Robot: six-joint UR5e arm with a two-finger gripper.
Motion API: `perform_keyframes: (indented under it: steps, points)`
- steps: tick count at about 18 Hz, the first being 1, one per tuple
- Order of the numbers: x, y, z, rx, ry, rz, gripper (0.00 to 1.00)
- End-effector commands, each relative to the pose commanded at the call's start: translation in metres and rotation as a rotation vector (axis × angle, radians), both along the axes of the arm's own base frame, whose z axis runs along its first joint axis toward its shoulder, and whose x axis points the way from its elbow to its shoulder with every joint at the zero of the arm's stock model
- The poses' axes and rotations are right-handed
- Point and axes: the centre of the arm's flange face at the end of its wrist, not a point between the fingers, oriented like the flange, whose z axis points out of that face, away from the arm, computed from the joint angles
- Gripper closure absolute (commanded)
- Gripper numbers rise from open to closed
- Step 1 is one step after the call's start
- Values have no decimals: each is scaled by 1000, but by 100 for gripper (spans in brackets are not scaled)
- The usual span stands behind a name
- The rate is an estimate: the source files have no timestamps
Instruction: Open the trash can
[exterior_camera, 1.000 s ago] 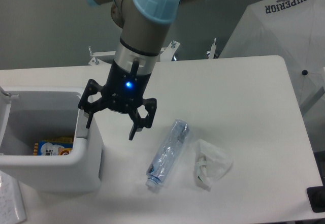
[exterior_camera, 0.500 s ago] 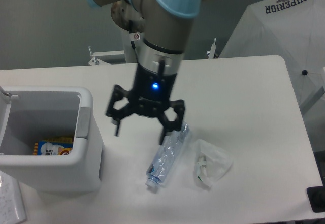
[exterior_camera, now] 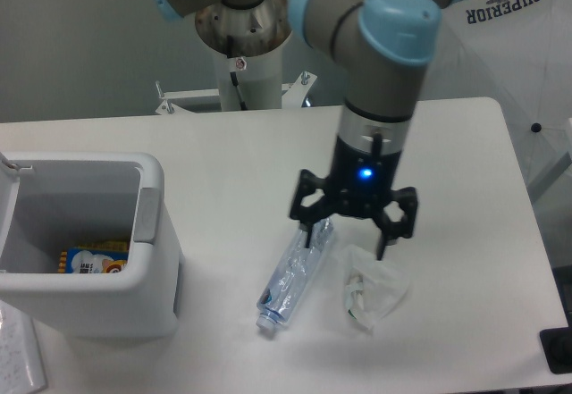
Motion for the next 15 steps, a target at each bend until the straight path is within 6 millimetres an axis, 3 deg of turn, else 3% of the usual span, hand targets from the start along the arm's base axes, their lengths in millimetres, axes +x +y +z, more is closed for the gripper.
perform_keyframes:
  steps: [7,15]
  points:
    - [-52,-19,-70,-251,119,-268,0]
    - [-56,-25,-87,-350,136,-305,0]
